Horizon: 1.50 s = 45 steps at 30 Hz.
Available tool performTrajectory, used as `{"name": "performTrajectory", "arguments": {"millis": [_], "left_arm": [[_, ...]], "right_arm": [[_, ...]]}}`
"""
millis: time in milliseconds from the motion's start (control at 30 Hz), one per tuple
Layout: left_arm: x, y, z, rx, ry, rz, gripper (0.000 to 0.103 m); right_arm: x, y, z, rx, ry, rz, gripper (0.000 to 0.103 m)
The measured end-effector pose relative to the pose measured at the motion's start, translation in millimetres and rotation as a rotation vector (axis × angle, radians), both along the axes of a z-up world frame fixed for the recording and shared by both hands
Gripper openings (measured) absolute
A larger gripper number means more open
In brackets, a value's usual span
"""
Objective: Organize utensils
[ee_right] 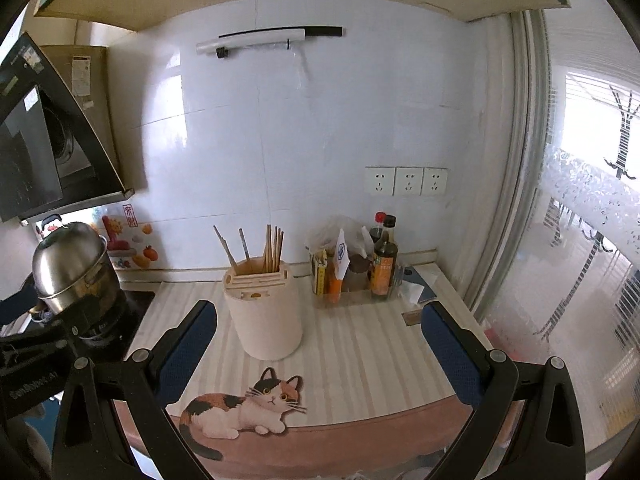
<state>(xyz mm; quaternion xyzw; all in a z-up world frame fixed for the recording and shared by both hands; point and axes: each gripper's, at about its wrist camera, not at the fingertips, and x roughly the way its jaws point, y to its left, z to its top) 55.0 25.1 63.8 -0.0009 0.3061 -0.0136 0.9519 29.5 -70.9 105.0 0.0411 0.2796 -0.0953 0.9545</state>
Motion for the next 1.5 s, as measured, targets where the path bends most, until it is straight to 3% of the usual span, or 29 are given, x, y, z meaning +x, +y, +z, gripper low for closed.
{"name": "performTrajectory", "arguments": {"millis": [600,1500], "left_arm": [[-8.6,-8.4,-4.8,0.049,-0.005,0.048,0.103],[-11.0,-11.8,-9.6,0.044,0.002,0.038,0.103]], "right_arm": [[5.2,-9.0,-3.8,-0.018,0.018,0.054,0.103],[8.6,-10.8,-14.7,-0.015,0.044,0.062,0.103]]}}
